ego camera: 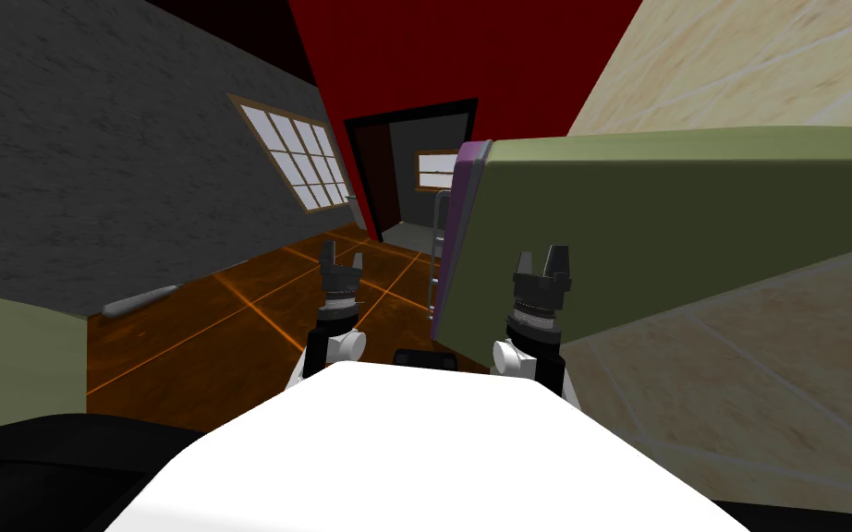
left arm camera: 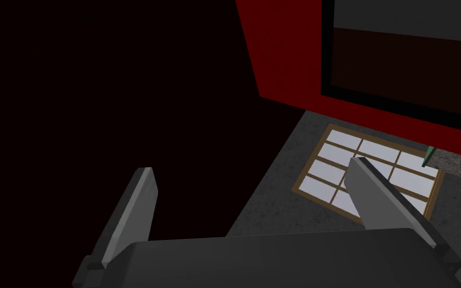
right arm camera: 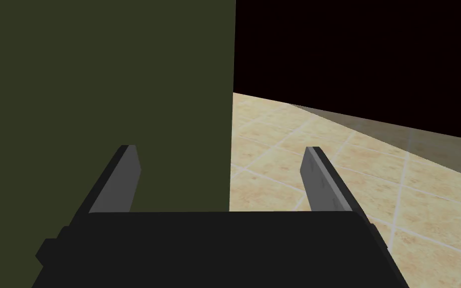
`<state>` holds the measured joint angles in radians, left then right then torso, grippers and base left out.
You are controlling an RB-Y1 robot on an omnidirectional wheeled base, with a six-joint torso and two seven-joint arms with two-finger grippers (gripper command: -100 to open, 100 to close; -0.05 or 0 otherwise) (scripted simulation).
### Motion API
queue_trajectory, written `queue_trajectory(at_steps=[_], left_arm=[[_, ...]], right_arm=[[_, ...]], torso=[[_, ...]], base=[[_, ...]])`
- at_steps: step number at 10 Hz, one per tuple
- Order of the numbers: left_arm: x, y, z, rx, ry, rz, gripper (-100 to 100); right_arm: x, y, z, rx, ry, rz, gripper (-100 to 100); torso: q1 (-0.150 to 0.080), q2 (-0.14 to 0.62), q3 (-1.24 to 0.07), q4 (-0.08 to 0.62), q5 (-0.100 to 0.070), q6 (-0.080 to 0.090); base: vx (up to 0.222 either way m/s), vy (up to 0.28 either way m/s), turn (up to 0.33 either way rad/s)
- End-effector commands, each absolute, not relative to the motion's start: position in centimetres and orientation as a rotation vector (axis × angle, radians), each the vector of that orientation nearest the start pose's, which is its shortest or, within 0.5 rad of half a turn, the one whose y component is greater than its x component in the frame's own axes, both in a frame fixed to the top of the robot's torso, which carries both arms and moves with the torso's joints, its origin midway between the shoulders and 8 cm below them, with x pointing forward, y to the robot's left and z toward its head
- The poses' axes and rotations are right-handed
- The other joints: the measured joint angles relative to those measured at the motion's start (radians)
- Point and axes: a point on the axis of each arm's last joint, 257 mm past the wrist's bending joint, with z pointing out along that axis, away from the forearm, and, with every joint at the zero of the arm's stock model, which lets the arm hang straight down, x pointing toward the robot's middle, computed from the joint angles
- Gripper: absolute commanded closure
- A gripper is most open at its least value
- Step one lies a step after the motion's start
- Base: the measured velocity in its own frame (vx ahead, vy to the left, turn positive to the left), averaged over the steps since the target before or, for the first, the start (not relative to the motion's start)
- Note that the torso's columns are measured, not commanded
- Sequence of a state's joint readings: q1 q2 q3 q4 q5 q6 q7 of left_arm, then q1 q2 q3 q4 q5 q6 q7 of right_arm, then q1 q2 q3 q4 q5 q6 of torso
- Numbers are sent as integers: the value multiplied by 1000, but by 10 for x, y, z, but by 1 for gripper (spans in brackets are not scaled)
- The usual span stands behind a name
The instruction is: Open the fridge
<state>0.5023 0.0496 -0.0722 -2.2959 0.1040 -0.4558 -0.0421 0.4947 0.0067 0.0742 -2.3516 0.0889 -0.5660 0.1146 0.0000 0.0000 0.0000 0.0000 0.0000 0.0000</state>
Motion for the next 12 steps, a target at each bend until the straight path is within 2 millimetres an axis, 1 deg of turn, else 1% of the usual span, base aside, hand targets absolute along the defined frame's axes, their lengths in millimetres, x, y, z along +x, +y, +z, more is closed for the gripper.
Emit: queue_trajectory(at_steps=[1, 3, 9, 10, 11, 12], left_arm=[[351, 262, 21, -709, 630, -1397, 0], [351, 262, 21, -709, 630, -1397, 0], [351, 262, 21, -709, 629, -1397, 0], [351, 262, 21, -709, 629, -1397, 0], [351, 262, 20, -709, 630, -1397, 0], [351, 262, 20, -709, 630, -1396, 0]], right_arm=[[320, -240, 68, 463, 578, 1244, 0], [320, -240, 68, 462, 578, 1244, 0], [320, -240, 68, 462, 577, 1244, 0], [322, -235, 63, 430, 629, 1219, -100], [324, -232, 58, 406, 669, 1193, -100], [327, -229, 52, 382, 714, 1157, -100]], torso=[[0, 40, -82, 41, 0, 0], [0, 175, -351, 176, 0, 0], [0, 618, -1234, 617, 0, 0], [0, 691, -1382, 691, 0, 0], [1, 725, -1451, 724, 0, 0], [1, 734, -1471, 734, 0, 0]], base=[[0, 0, 0], [0, 0, 0], [0, 0, 0], [9, 15, 27], [11, 35, 39], [15, 64, 48]])
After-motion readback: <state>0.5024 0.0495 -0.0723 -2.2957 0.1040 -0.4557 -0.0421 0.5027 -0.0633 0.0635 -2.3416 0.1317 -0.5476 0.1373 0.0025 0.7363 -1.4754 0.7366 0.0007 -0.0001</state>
